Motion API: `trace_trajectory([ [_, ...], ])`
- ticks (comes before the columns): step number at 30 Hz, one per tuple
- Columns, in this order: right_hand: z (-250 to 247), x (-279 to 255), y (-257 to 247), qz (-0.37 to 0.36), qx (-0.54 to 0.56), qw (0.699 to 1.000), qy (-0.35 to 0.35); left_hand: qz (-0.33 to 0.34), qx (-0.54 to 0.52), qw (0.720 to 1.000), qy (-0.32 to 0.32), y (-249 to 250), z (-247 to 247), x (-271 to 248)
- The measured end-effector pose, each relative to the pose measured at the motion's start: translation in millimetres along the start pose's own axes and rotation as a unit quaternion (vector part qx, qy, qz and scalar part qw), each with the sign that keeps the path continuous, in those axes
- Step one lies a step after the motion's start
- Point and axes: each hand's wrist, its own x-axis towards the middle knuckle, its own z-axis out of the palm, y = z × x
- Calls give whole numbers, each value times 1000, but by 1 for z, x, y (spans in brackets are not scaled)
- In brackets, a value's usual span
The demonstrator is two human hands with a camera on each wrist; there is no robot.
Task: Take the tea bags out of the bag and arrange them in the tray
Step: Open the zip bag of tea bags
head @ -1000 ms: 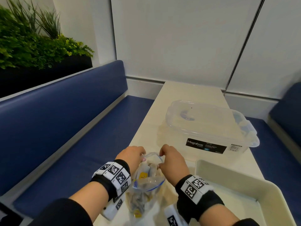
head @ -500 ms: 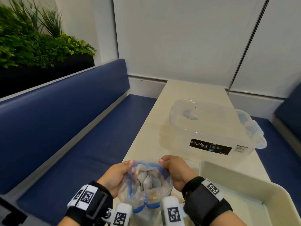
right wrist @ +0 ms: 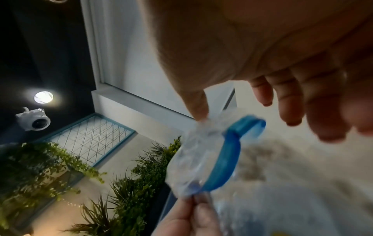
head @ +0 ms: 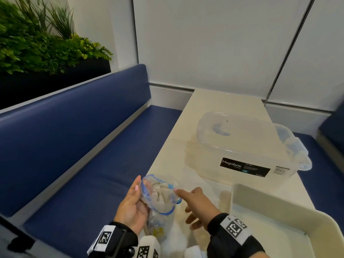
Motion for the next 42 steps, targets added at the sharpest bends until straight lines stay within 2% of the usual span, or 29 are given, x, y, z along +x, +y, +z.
trace_trajectory([
  [5,13,-4,-6,-18,82,996,-19,-62,-66,996,-28,-14,-12,-12],
  [8,22,6,-10,-52,90,994,34,-60,-85,994,-19,-18,-20,-16],
  [12,16,22,-17,-92,90,988,85,-58,-22,998,7,-16,-35,-23],
  [14,12,26,-22,-126,41,986,100,-79,3,997,-14,-19,-40,-34],
  [16,9,28,-26,-158,-32,979,123,-120,81,989,-18,-24,-43,-46],
  [18,7,31,-27,-185,-124,964,148,-154,172,973,20,-26,-47,-56],
  [20,4,30,-25,-202,-216,941,163,-134,253,955,76,-17,-52,-60],
  [21,3,30,-23,-209,-237,934,169,-97,309,941,94,-8,-54,-58],
  [23,2,27,-21,-217,-233,934,164,14,424,902,83,15,-50,-49],
  [25,2,26,-19,-227,-207,940,149,115,529,840,29,39,-31,-36],
  [26,2,25,-19,-230,-194,943,139,146,584,799,-9,46,-21,-28],
  [29,3,25,-20,-235,-150,953,118,147,724,664,-114,54,12,-3],
  [30,3,25,-19,-233,-134,957,111,136,754,629,-130,53,20,4],
  [32,2,26,-17,-225,-103,963,104,128,792,581,-137,50,31,10],
  [34,0,27,-14,-212,-60,970,102,168,811,545,-133,46,37,7],
  [36,-1,29,-11,-199,-12,974,110,220,830,495,-132,38,37,3],
  [37,-1,29,-11,-192,7,975,113,224,842,472,-132,34,37,0],
  [40,0,28,-11,-191,41,974,114,176,876,435,-109,26,39,-3],
  [41,0,28,-12,-192,46,974,113,161,877,443,-96,26,39,1],
  [42,0,28,-12,-193,51,974,110,144,864,474,-90,28,38,4],
])
